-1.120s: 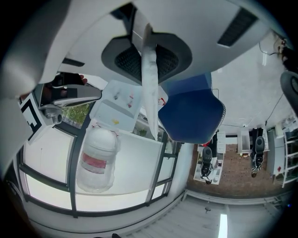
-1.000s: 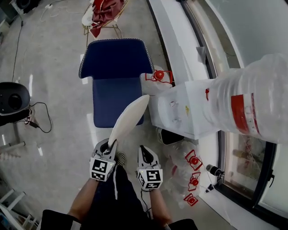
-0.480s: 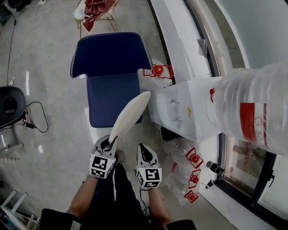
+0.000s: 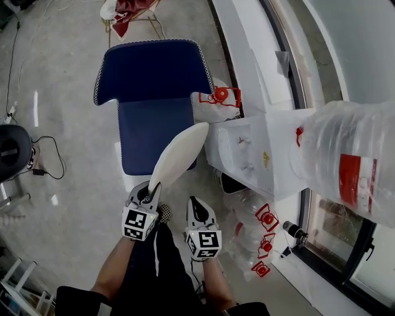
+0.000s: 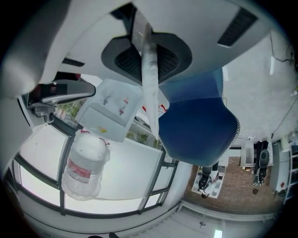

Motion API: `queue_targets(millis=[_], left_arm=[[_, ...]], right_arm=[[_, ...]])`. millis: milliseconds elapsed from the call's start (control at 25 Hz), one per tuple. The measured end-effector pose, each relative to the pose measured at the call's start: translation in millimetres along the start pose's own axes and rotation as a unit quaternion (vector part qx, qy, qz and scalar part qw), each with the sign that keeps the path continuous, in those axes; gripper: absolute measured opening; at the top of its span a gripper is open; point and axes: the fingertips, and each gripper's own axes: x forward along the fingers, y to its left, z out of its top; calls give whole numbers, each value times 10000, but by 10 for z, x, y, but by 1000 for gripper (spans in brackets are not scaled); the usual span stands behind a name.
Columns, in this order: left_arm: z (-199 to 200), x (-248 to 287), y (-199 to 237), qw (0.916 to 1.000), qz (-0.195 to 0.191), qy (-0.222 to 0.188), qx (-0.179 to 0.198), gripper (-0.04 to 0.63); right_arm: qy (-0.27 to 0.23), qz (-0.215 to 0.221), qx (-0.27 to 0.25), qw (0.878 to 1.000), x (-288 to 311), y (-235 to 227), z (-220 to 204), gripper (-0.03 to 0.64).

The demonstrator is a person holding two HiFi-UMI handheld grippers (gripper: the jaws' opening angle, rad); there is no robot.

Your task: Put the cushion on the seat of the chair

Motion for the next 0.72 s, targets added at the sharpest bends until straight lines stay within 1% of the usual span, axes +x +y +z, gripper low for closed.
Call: queue_targets(millis=[400,600,720], left_arm=[[-75,14,355,9997,232,-8,-17,48],[-89,15,495,9995,314,24,50,48],[-128,24,624,9990,438,51,65,48]], right_arm=[[65,165,-75,9998,233,160,32,29],[110,221,-100,9996,337,219,45,29],[138,265,-114,9995,420,275,50,29]])
